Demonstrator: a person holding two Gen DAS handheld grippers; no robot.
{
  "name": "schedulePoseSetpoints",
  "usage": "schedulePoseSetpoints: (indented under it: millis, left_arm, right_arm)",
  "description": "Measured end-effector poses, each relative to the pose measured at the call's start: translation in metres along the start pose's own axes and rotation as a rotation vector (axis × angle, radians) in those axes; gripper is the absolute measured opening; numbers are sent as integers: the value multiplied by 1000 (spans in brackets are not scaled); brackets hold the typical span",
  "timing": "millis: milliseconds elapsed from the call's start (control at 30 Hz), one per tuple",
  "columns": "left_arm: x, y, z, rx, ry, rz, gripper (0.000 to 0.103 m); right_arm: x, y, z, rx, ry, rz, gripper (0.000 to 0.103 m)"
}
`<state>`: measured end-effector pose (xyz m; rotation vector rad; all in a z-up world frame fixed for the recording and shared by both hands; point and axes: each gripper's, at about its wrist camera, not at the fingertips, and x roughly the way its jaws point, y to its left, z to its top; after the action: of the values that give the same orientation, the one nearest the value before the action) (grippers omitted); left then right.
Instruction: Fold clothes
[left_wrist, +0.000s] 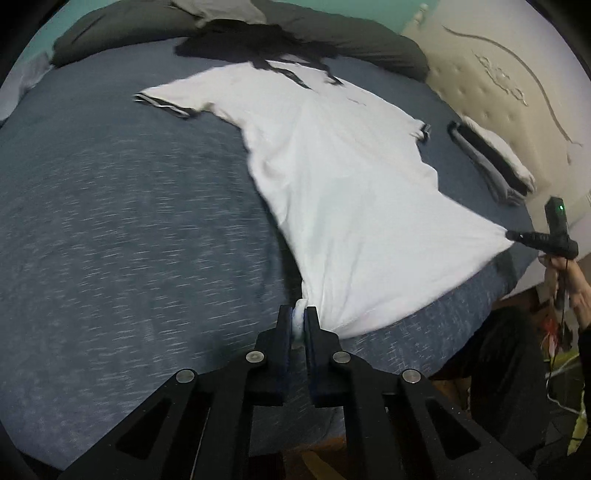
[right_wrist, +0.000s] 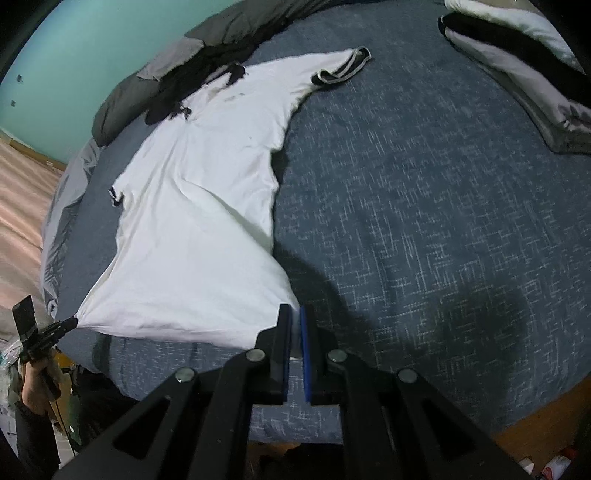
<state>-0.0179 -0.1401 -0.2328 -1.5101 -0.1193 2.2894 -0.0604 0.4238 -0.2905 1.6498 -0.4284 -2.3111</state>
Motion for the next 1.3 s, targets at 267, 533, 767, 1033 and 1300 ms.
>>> schedulePoseSetpoints:
  millis: [267,533,767,1033,1300]
  left_arm:
    - [-18,16,-17,-112,-5,-93,6]
    - [32,31,-47,-209,131,-110,6]
    - [42,27,-50,-222,140,-114,9]
    - [34,35,-44,-226,111,-100,24]
    - [51,17,-41,-153,148,-69,28]
  right_arm:
    - [-17,14,-8,-55,1,31,5]
    - [-1,-2,-31,-38,70,-1,5]
    - [18,-9,-43,-32,121,19,5]
    - [11,-23,-36,32,75,78,6]
    - [15,-8,-30,-2,70,74,39]
